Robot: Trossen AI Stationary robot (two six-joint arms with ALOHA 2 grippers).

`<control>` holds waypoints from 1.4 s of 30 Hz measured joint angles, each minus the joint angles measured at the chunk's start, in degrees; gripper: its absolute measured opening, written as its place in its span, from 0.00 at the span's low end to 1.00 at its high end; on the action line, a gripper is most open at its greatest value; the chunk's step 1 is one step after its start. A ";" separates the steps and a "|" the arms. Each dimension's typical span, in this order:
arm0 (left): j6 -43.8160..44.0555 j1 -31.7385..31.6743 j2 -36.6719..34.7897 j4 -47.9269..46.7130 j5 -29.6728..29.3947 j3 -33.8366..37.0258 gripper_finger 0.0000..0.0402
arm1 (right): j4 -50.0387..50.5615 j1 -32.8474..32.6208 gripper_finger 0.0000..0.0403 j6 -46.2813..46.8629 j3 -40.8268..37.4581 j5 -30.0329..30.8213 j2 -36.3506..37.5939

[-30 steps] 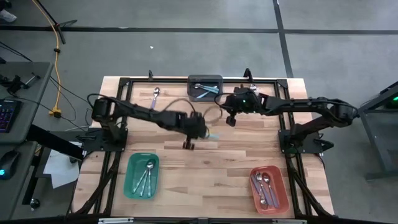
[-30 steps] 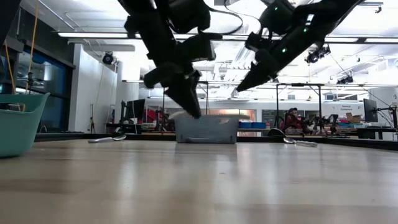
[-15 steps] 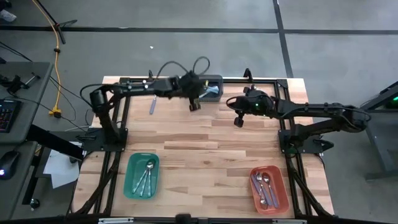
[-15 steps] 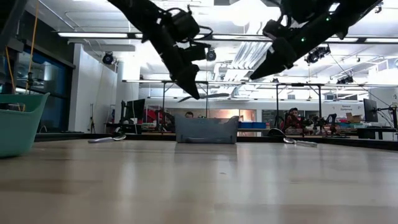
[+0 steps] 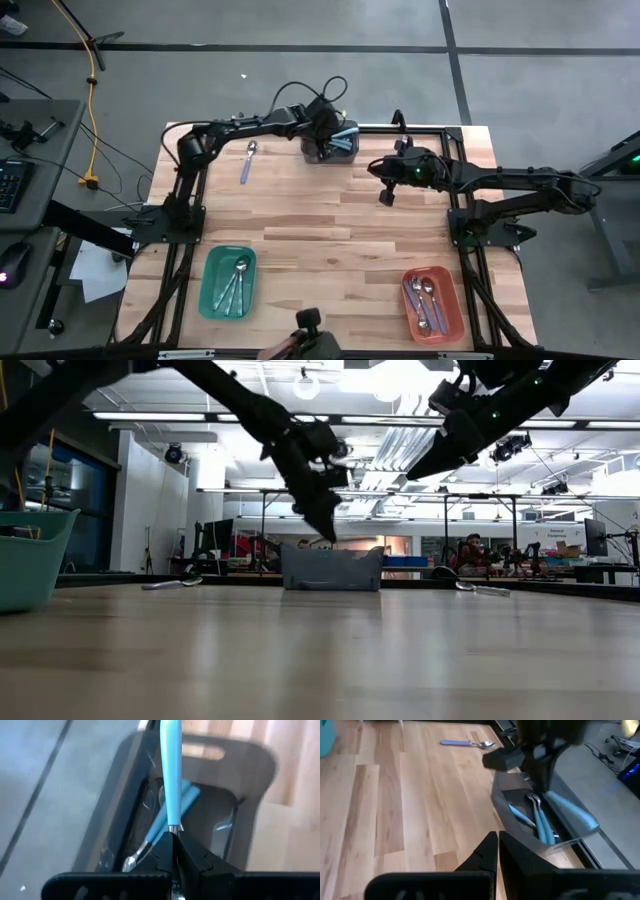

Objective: Sort silverware by color (type)
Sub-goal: Put the blue spoon into the black bin, then put the purple spoon into the orange bin

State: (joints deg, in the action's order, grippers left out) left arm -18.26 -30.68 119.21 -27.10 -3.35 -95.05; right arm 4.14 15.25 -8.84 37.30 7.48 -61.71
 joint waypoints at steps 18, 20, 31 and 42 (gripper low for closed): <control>-0.33 -1.77 5.12 -2.92 1.20 -2.20 0.02 | 0.05 0.13 0.00 -1.68 -0.02 0.50 -0.02; -0.33 -1.72 5.12 -3.00 1.22 -2.20 0.05 | 0.42 0.13 0.00 -1.68 -0.02 0.50 -0.02; -1.22 -1.70 4.45 -4.54 -1.35 -2.19 0.16 | 1.66 0.13 0.00 -1.51 -0.02 0.51 -0.04; 2.06 -6.74 -7.96 -23.83 -5.71 -2.23 0.01 | 2.08 0.13 0.00 -1.59 -0.02 0.52 -0.04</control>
State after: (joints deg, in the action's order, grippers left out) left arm -16.20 -37.42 111.25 -50.94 -9.05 -97.27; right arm 6.22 15.38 -10.43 37.28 8.00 -61.76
